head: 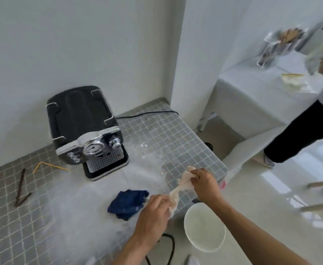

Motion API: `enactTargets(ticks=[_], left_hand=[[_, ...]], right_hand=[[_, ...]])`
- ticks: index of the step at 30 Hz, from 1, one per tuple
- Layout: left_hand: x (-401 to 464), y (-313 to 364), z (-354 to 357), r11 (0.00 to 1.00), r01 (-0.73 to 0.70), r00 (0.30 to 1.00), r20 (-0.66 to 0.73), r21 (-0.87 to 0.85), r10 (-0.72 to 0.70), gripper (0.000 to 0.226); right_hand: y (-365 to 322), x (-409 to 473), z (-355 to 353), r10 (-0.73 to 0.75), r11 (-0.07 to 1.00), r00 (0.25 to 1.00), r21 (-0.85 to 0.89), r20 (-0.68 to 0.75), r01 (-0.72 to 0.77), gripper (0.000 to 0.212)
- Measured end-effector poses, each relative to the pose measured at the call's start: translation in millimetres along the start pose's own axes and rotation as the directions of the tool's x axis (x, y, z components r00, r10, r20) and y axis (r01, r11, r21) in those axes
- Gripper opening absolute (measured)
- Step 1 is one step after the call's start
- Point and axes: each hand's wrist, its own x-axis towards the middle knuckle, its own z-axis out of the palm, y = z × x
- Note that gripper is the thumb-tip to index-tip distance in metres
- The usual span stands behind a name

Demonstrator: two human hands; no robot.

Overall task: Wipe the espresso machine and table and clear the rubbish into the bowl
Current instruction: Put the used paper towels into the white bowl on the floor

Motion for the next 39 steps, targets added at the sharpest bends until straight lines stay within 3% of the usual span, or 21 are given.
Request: enactTargets(ticks=[7,14,17,23,32,35,39], left_hand=[[47.8,85.5,105.5,0.997,-0.071,0.990,0.120,-0.041,0.076,0.025],[59.9,106.3,203.7,0.998,-0.025,0.945,0.327,0.050,0.008,0.038],[62.1,87.8,244.7,0.996,0.026,0.909,0.412,0.082,-0.058,0.037],[68.1,20.7,334.7,0.979,0.106,0.877,0.448,0.171,-0.173,0.031],[61.0,-82.1,478.6,0.965,0.205,0.794,0.548,0.165,-0.262,0.033],[52.7,-110.3,521.7,0.966,0.213,0.738,0.624,0.143,-0.255,0.038],[46.3,-129.6,555.3,0.965,0.231,0.665,0.703,0.127,-0.252,0.059]], right_hand=[[145.0,-54.1,-73.7,0.256,0.965,0.965,0.079,-0.053,-0.252,0.028],[253.8,-95.4,-53.9,0.417,0.898,0.908,0.136,0.031,-0.417,0.026],[288.2,-98.0,-18.6,0.435,0.883,0.897,0.156,0.079,-0.442,0.029],[356.9,-86.3,69.4,0.468,0.855,0.873,0.179,0.138,-0.487,0.031],[470.6,-72.4,205.9,0.479,0.834,0.847,0.180,0.233,-0.521,0.030],[499.1,-76.6,242.4,0.499,0.820,0.821,0.154,0.278,-0.551,0.033],[520.9,-85.7,271.2,0.505,0.822,0.778,0.068,0.373,-0.566,0.053]])
